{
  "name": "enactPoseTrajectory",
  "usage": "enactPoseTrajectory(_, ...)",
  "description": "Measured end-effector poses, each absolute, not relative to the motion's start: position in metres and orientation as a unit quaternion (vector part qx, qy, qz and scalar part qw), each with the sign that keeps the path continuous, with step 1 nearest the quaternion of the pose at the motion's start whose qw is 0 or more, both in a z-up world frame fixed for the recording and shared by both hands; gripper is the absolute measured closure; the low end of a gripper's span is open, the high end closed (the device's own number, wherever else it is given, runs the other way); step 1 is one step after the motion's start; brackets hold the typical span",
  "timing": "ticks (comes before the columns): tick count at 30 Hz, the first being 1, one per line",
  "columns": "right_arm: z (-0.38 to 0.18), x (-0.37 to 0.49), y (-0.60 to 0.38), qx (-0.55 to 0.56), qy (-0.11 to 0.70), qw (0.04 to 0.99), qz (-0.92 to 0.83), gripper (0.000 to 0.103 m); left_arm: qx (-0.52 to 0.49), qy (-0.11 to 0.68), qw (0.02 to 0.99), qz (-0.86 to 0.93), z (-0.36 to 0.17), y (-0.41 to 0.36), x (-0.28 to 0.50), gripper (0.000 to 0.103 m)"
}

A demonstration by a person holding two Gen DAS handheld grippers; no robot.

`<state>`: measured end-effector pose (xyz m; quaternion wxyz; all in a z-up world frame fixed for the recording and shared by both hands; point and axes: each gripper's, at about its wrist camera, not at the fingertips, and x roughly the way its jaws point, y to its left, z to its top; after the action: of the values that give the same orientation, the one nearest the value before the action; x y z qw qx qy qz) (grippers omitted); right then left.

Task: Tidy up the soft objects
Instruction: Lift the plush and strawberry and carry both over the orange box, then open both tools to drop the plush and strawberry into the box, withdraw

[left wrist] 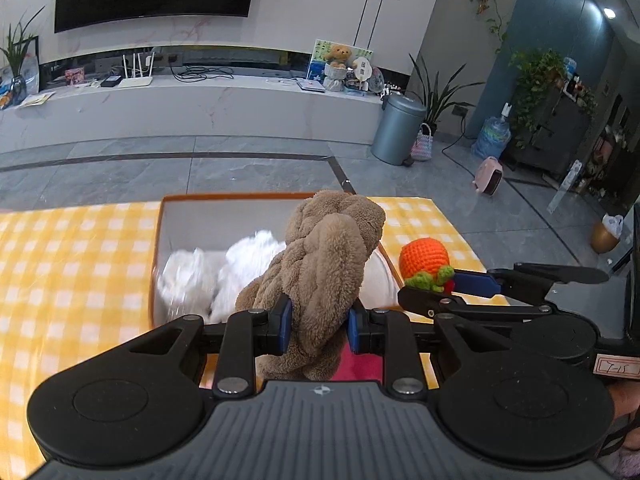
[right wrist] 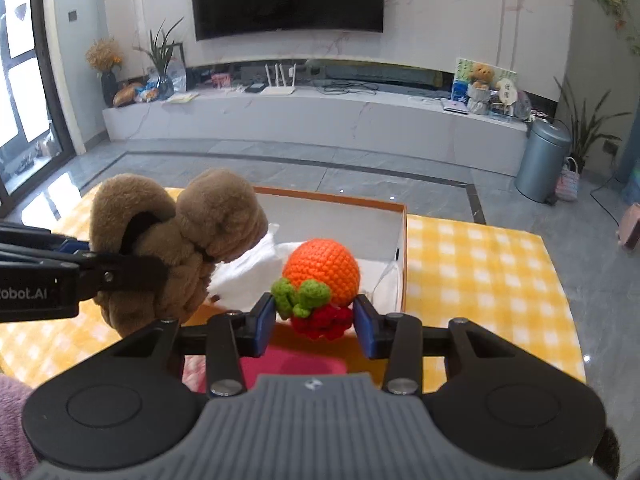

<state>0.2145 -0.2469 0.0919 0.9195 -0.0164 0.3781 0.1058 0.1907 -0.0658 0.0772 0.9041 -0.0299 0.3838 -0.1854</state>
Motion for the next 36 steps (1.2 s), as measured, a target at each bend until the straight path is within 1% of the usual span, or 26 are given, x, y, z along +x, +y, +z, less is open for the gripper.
enactPoseTrajectory(5, 0.071, 0.265, -0.255, -0.028, 0.392, 0.913, 0.107, 0.061, -0.045, 0.405, 0.892, -0.197, 0.057, -0.074, 0.234, 0.073)
enactPoseTrajectory(7, 0.058, 0.282, -0.254, -0.049, 0.405, 0.907, 0.108, 0.061, -0.051, 0.415, 0.887, -0.197, 0.047, -0.078, 0.248, 0.073)
enactPoseTrajectory(10, 0.038, 0.306, -0.255, -0.052, 0.437, 0.891, 0.114, 0.063, -0.067, 0.426, 0.878, -0.209, 0.033, -0.079, 0.267, 0.073)
enactPoseTrajectory(12, 0.023, 0.316, -0.256, -0.049, 0.457, 0.88, 0.122, 0.068, -0.067, 0.437, 0.873, -0.207, 0.022, -0.081, 0.277, 0.073)
enactPoseTrajectory(16, 0.002, 0.33, -0.256, -0.05, 0.486, 0.864, 0.121, 0.073, -0.062, 0.456, 0.866, -0.196, -0.002, -0.084, 0.288, 0.073)
enactPoseTrajectory(17, -0.003, 0.332, -0.256, -0.05, 0.492, 0.861, 0.122, 0.077, -0.064, 0.462, 0.862, -0.197, -0.005, -0.087, 0.292, 0.073)
enactPoseTrajectory(18, -0.006, 0.335, -0.258, -0.047, 0.496, 0.858, 0.123, 0.078, -0.065, 0.466, 0.859, -0.2, -0.01, -0.087, 0.294, 0.073)
enactPoseTrajectory(23, -0.016, 0.34, -0.26, -0.042, 0.508, 0.852, 0.116, 0.077, -0.064, 0.472, 0.855, -0.206, -0.021, -0.086, 0.297, 0.072)
enactPoseTrajectory(28, -0.017, 0.341, -0.26, -0.039, 0.509, 0.852, 0.113, 0.077, -0.063, 0.461, 0.856, -0.225, -0.015, -0.089, 0.3, 0.068)
enactPoseTrajectory(29, -0.017, 0.34, -0.26, -0.039, 0.509, 0.852, 0.114, 0.076, -0.063, 0.455, 0.858, -0.23, -0.01, -0.091, 0.3, 0.068)
enactPoseTrajectory(32, -0.016, 0.338, -0.262, -0.04, 0.508, 0.853, 0.112, 0.069, -0.062, 0.437, 0.865, -0.238, 0.004, -0.09, 0.295, 0.058)
enactPoseTrajectory(34, -0.014, 0.336, -0.263, -0.043, 0.508, 0.854, 0.108, 0.068, -0.061, 0.43, 0.868, -0.239, 0.011, -0.088, 0.292, 0.057)
enactPoseTrajectory(35, -0.013, 0.335, -0.264, -0.044, 0.507, 0.854, 0.106, 0.066, -0.06, 0.428, 0.87, -0.238, 0.013, -0.088, 0.289, 0.057)
enactPoseTrajectory(36, -0.012, 0.333, -0.265, -0.045, 0.505, 0.856, 0.104, 0.062, -0.059, 0.426, 0.871, -0.237, 0.016, -0.086, 0.287, 0.057)
